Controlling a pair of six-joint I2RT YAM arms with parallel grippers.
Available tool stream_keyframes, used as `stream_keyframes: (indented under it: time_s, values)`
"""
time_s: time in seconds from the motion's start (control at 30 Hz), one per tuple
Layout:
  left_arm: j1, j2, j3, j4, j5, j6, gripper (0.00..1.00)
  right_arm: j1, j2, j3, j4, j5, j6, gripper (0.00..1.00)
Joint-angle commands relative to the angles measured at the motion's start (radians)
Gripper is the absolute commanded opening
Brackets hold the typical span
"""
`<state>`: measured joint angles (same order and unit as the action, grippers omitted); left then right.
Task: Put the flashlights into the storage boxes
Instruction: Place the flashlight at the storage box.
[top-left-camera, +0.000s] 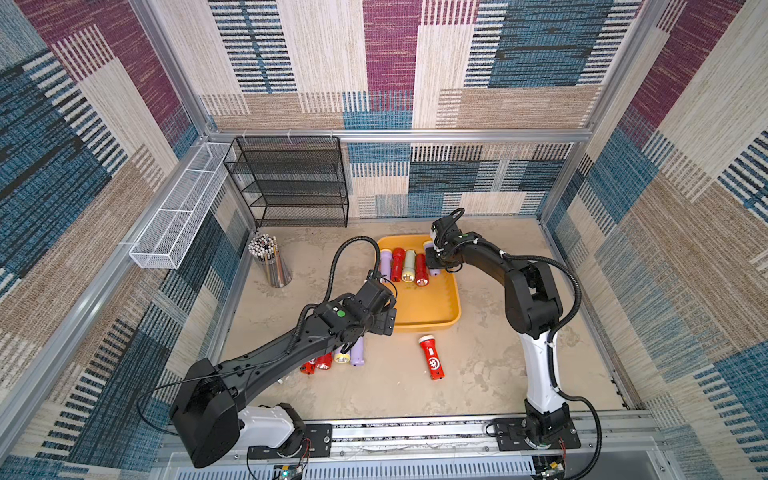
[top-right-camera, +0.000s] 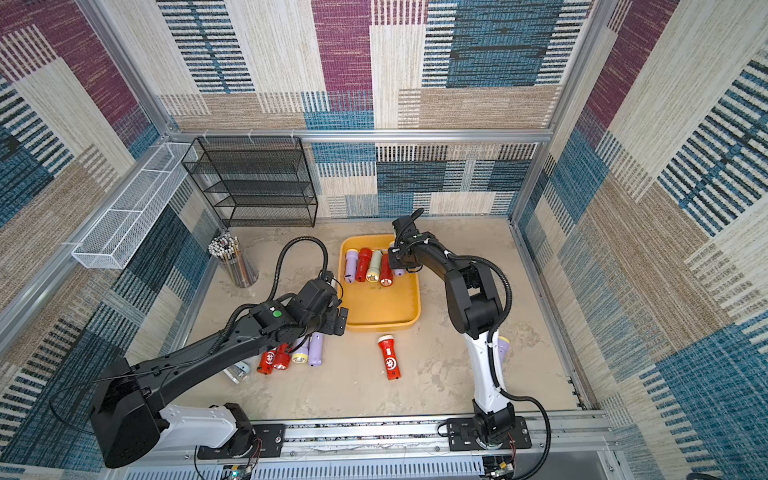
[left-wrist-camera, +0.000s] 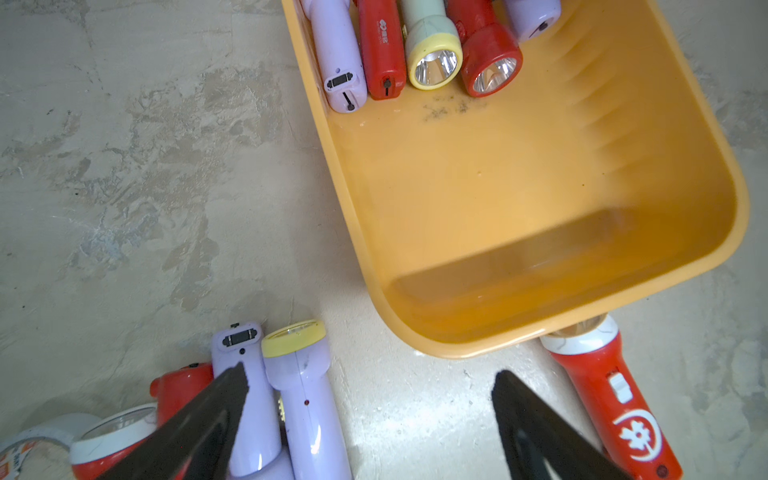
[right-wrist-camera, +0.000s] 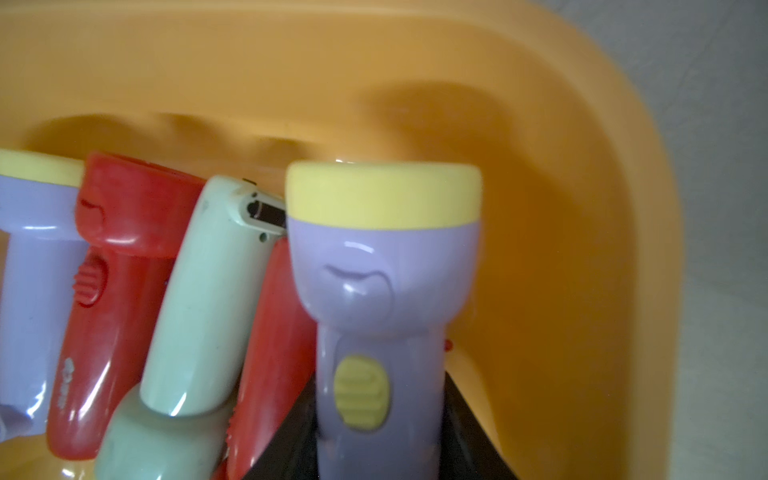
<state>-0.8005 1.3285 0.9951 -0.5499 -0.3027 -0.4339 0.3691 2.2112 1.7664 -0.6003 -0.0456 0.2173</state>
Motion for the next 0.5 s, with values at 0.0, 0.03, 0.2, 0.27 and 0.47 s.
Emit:
stream_keyframes:
  time_s: [0.0,0.03,0.2,0.27,0.47]
  values:
    - [0.001,-0.01,0.004,-0.02,0.008,0.011,0.95,-0.001,0.003,0.002,-0.001,-0.012,-0.004,0.45]
    - [0.0,-0.014,0.002,-0.022,0.01,0.01,0.96,0.0,-0.003,0.003,-0.001,-0.009,-0.004,0.47]
    - [0.001,-0.038,-0.011,-0.025,0.008,0.001,0.96,-0.001,-0.039,0.009,-0.007,0.003,-0.002,0.62]
    - [0.0,-0.049,-0.015,-0.027,0.009,-0.004,0.96,-0.001,-0.057,0.01,-0.013,0.005,-0.002,0.62]
    - [0.0,-0.097,-0.027,-0.043,0.013,-0.023,0.96,0.002,-0.192,-0.073,0.004,-0.01,0.011,0.62]
